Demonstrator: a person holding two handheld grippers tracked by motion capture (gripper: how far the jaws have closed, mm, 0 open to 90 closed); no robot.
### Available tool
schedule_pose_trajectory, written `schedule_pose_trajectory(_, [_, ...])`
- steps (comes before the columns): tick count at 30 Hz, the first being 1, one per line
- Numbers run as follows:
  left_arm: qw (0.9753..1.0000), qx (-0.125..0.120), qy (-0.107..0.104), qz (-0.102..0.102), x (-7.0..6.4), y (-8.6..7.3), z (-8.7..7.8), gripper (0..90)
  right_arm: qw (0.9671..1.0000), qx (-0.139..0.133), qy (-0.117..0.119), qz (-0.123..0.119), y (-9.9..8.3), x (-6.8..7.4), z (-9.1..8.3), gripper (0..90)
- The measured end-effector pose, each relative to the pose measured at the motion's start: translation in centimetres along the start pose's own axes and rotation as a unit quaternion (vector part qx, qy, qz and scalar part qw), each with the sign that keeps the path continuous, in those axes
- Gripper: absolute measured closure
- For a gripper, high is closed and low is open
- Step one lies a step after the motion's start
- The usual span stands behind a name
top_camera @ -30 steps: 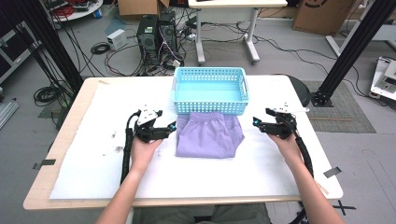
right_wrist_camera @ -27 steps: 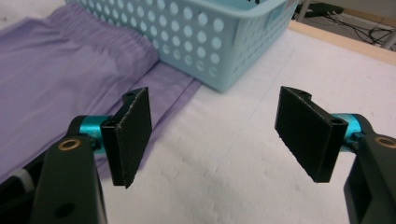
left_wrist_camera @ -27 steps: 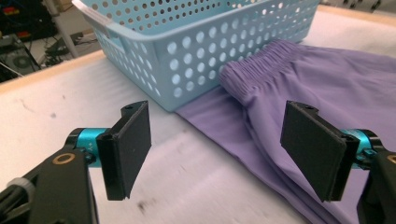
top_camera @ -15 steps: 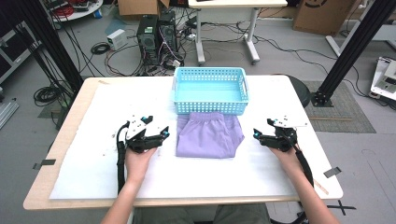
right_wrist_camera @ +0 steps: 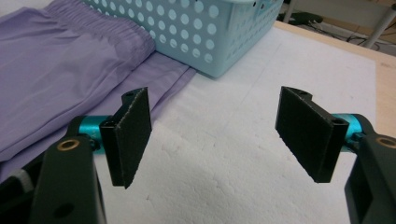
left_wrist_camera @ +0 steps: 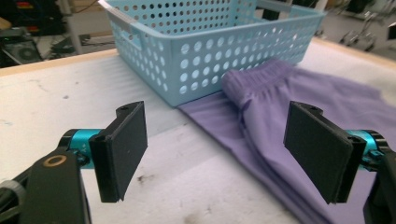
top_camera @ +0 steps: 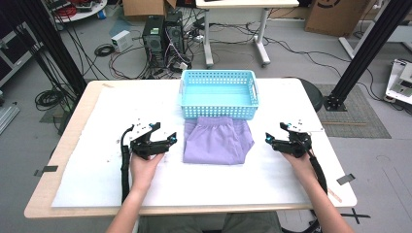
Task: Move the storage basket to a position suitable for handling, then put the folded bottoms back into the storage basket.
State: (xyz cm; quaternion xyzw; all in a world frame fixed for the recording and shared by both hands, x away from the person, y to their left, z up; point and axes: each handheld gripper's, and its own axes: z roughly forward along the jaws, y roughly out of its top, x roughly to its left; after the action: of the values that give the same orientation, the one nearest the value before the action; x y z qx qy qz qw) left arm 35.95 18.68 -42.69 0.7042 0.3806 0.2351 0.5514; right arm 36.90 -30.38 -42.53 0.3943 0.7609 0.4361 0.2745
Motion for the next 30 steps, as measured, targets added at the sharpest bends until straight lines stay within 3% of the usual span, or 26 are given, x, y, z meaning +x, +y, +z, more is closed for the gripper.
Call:
schedule_pose_trajectory(4, [1.0, 0.002, -0.005, 0.001, -0.2, 0.2, 0.0, 21.6, 0.9999, -0.01, -0.01, 0.002, 0.2, 0.1, -0.1, 27.5])
schedule_pose_trajectory(9, [0.9996, 0.026, 0.0, 0.006, -0.7, 0.4, 0.1, 22.7, 0.9998, -0.015, -0.013, 0.005, 0.3, 0.8, -0.1, 27.9])
schedule_pose_trajectory(15, [0.9988, 0.046, 0.004, 0.015, -1.8, 0.5, -0.2, 23.9, 0.9998, -0.013, 0.012, 0.008, 0.1, 2.0, -0.3, 27.9])
schedule_pose_trajectory(22, [0.9967, 0.08, -0.014, 0.003, -3.1, -0.4, 0.1, 27.8, 0.9995, -0.003, 0.024, 0.018, -0.6, 4.0, -0.5, 28.7])
schedule_pose_trajectory(25, [0.9957, 0.092, -0.011, 0.005, -3.7, -0.8, 0.3, 30.6, 0.9985, 0.011, 0.04, 0.034, -0.8, 4.8, -0.4, 34.9])
schedule_pose_trajectory(28, [0.9942, 0.107, 0.001, 0.008, -4.2, -1.1, 0.8, 32.0, 0.997, 0.027, 0.056, 0.045, -0.7, 5.6, 0.1, 32.7])
schedule_pose_trajectory(30, [0.9924, 0.123, 0.004, -0.004, -4.4, -1.3, 1.2, 32.1, 0.9959, 0.04, 0.064, 0.052, -0.5, 6.5, 0.5, 31.5])
